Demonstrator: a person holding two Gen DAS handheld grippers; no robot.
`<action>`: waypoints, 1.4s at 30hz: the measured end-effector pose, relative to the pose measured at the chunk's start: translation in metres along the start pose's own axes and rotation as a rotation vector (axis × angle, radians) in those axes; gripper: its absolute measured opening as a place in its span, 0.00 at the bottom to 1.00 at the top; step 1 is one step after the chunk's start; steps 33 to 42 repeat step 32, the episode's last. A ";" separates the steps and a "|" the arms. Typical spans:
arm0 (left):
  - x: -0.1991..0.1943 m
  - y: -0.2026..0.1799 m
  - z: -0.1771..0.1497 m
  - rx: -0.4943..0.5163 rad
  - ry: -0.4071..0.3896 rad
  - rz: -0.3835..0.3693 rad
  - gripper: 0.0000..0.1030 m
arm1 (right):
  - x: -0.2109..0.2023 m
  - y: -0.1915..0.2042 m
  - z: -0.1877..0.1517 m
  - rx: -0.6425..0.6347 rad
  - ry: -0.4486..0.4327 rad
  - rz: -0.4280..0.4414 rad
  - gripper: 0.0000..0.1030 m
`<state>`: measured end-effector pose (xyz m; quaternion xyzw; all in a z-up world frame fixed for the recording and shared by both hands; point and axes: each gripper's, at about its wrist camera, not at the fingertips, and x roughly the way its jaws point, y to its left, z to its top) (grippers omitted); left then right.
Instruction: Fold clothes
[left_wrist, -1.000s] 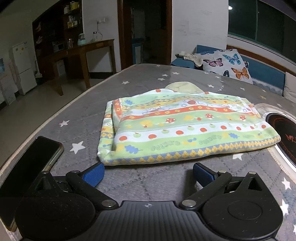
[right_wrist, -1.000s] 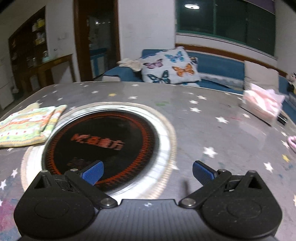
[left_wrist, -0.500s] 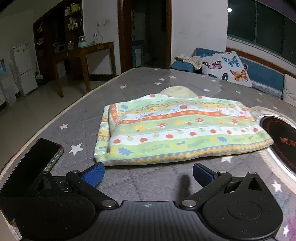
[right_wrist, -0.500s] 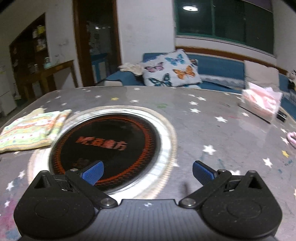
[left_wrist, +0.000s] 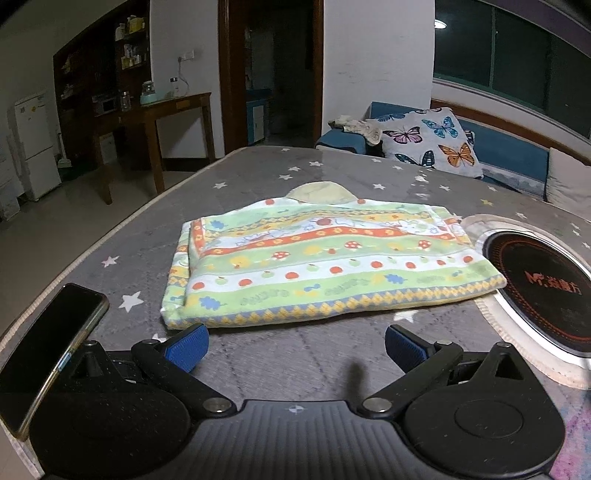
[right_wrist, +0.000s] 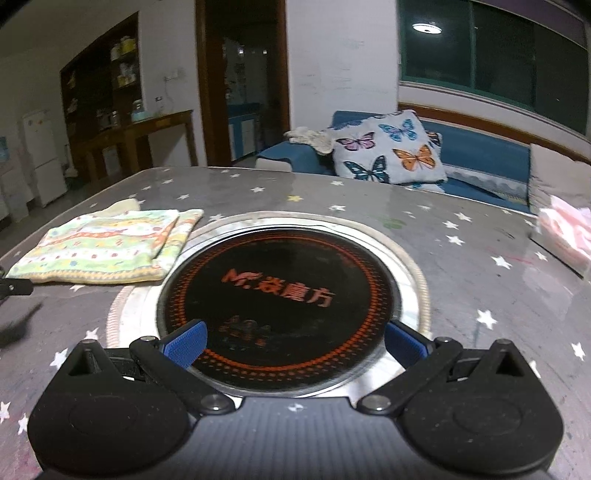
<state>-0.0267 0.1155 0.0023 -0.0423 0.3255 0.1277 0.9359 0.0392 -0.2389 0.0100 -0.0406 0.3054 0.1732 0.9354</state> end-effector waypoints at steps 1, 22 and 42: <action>-0.001 -0.001 0.000 0.000 0.000 -0.003 1.00 | 0.000 0.003 0.001 -0.007 -0.001 0.006 1.00; -0.019 -0.011 -0.006 0.006 -0.017 -0.015 1.00 | 0.006 0.065 0.015 -0.106 -0.021 0.143 1.00; -0.030 -0.010 -0.010 -0.012 -0.033 -0.016 1.00 | 0.004 0.093 0.015 -0.142 -0.020 0.193 1.00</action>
